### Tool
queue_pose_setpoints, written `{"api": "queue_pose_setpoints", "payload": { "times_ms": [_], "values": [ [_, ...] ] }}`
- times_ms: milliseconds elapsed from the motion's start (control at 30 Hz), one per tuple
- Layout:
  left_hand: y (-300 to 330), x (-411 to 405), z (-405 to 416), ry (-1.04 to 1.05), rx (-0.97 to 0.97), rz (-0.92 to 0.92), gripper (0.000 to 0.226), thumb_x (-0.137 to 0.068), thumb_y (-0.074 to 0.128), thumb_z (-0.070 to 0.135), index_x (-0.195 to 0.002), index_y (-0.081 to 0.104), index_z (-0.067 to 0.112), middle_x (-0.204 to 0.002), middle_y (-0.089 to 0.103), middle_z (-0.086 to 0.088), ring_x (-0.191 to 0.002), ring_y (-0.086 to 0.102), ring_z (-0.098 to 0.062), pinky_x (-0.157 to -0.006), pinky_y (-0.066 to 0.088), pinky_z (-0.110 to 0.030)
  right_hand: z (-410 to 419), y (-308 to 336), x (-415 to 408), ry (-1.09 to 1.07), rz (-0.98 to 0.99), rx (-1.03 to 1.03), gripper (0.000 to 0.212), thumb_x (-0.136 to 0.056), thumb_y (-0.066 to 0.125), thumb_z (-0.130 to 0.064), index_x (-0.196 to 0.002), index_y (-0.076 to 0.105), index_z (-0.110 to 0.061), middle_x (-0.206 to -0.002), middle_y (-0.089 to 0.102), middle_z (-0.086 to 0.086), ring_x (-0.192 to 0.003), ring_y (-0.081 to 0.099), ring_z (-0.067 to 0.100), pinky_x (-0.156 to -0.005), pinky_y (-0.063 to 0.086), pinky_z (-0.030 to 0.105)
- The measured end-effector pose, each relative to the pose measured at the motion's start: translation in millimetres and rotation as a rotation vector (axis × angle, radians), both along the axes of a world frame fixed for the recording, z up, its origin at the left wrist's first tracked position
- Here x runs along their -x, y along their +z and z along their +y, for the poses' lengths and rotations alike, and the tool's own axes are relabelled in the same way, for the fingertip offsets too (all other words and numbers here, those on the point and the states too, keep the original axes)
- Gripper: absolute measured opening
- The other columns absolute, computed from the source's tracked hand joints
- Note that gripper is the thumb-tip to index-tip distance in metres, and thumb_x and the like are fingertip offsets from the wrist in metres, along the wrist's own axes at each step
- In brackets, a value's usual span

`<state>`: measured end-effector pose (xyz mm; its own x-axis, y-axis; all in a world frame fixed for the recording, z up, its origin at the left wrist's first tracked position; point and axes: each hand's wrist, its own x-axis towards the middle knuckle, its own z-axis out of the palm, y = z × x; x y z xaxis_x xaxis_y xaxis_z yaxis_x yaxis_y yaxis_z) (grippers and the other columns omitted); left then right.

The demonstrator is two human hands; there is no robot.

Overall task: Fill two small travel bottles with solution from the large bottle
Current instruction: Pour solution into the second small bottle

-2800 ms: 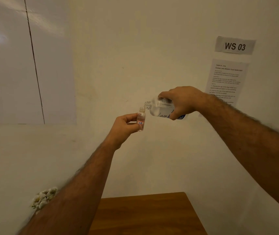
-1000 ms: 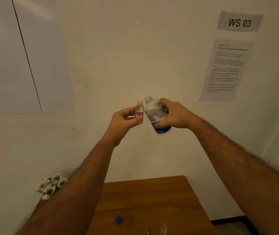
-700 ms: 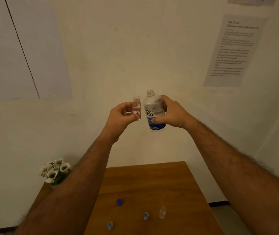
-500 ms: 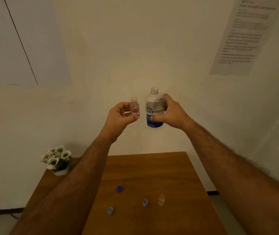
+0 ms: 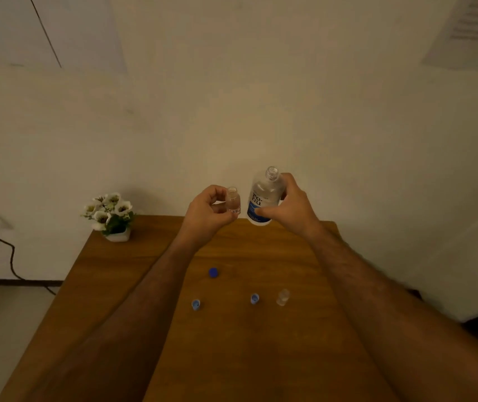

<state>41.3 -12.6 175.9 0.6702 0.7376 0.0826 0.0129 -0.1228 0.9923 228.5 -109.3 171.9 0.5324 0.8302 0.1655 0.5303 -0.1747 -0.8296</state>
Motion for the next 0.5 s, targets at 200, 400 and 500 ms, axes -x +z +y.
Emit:
{"api": "queue_pose_setpoints", "payload": {
  "times_ms": [200, 400, 500],
  "values": [
    [-36, 7, -8, 0.026, 0.038, 0.041, 0.036, -0.077, 0.073, -0.006, -0.099, 0.058, 0.018, -0.1, 0.07, 0.0, -0.088, 0.071, -0.012, -0.07, 0.056, -0.021, 4, -54, 18, -0.038, 0.058, 0.022, 0.074, -0.06, 0.088, -0.021, -0.121, 0.047, -0.024, -0.115, 0.055, -0.004, -0.098, 0.057, 0.014, -0.068, 0.048, 0.02],
    [-75, 9, -15, 0.029, 0.059, 0.067, 0.035, -0.077, 0.074, -0.004, -0.099, 0.059, 0.018, -0.102, 0.07, 0.0, -0.093, 0.071, -0.012, -0.072, 0.055, -0.02, 6, -103, 27, -0.083, 0.091, 0.085, 0.077, -0.058, 0.09, -0.023, -0.123, 0.049, -0.023, -0.104, 0.054, -0.014, -0.088, 0.054, 0.004, -0.064, 0.045, 0.016],
    [-95, 10, -17, 0.027, 0.092, 0.072, 0.035, -0.077, 0.073, -0.006, -0.101, 0.058, 0.016, -0.103, 0.07, -0.002, -0.094, 0.07, -0.014, -0.073, 0.056, -0.02, 5, -123, 28, -0.095, 0.126, 0.114, 0.08, -0.058, 0.09, -0.017, -0.127, 0.05, -0.022, -0.106, 0.054, -0.016, -0.095, 0.055, 0.007, -0.066, 0.043, 0.014]
  ]
}}
